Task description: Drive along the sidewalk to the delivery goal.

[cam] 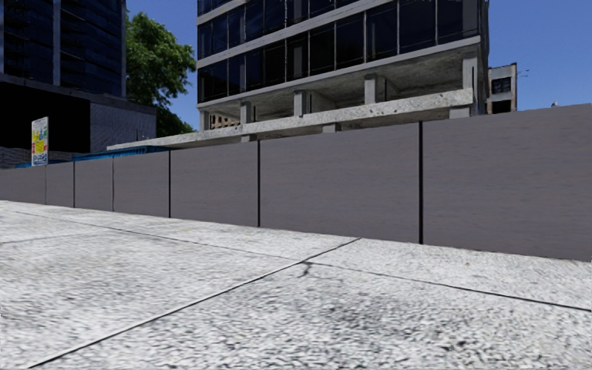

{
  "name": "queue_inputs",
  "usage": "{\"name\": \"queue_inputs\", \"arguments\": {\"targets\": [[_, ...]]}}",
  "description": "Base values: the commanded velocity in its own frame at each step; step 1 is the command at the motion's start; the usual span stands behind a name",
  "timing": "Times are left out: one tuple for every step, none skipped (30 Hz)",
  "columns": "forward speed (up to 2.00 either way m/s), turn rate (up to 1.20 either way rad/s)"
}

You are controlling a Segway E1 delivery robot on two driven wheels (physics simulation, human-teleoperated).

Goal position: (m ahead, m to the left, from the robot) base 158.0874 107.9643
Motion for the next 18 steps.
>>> {"name": "queue_inputs", "arguments": {"targets": [[2.0, 0.64], [2.0, 0.64], [2.0, 0.64], [2.0, 0.64], [2.0, 0.64], [2.0, 0.7], [2.0, 0.7], [2.0, 0.76], [2.0, 0.77], [2.0, 0.78], [2.0, 0.78], [2.0, 0.78], [2.0, 0.78], [2.0, 0.77], [2.0, 0.77], [2.0, 0.77], [2.0, 0.77], [2.0, 0.72]]}}
